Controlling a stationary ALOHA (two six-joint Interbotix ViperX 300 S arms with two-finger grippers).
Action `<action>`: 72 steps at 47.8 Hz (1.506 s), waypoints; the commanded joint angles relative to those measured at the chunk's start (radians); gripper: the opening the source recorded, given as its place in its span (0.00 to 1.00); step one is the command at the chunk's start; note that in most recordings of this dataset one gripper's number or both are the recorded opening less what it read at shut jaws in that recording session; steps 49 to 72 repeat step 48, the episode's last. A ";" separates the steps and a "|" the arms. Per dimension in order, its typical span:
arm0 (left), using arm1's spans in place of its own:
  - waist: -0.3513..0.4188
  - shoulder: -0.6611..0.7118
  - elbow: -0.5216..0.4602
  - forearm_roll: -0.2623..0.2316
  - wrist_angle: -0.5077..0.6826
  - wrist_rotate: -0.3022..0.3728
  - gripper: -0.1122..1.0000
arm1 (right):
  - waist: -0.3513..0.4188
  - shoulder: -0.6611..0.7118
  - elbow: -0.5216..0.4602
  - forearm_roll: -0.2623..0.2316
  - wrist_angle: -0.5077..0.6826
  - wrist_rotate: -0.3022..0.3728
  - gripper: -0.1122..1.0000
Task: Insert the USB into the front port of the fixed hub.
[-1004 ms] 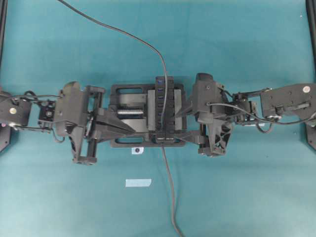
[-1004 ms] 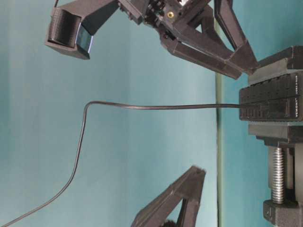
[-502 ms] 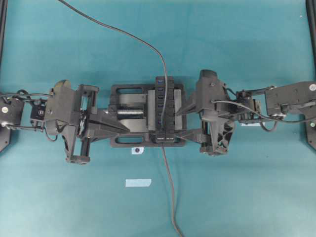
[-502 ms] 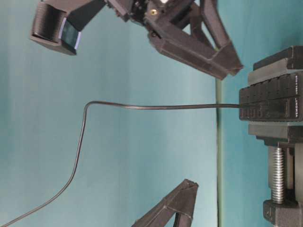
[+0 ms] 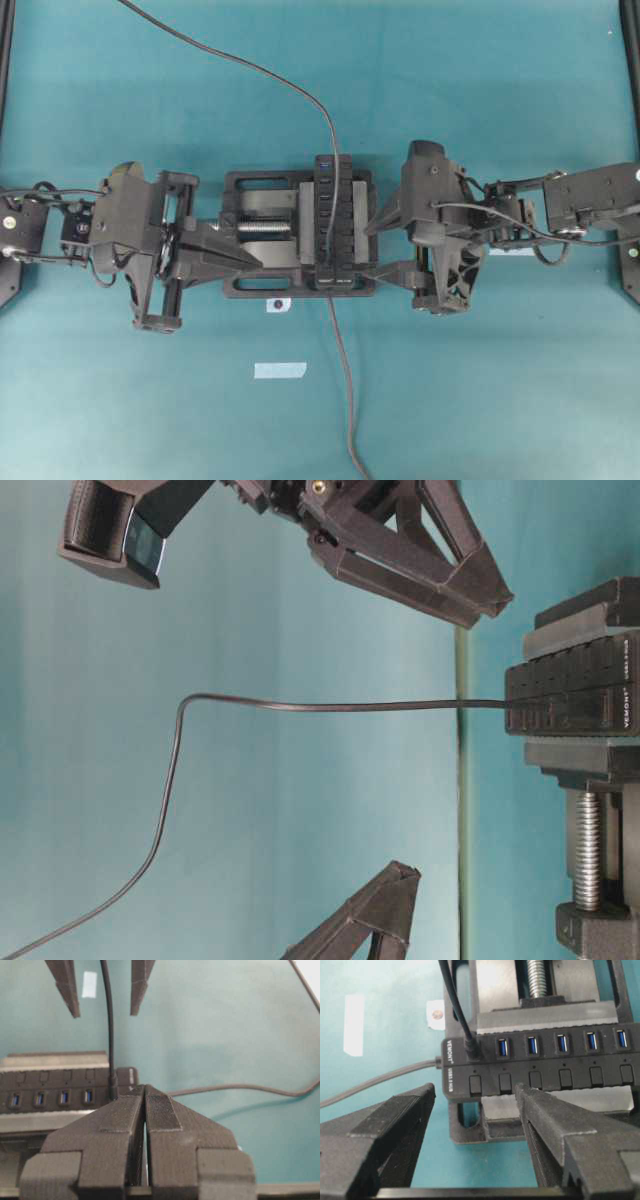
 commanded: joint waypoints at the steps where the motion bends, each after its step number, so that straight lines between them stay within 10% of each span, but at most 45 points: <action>1: -0.002 -0.017 -0.012 0.003 -0.011 -0.003 0.10 | 0.000 -0.025 -0.008 0.003 -0.003 0.012 0.75; 72: -0.003 -0.086 0.029 0.003 -0.006 -0.034 0.10 | 0.006 -0.069 0.020 0.006 -0.003 0.014 0.75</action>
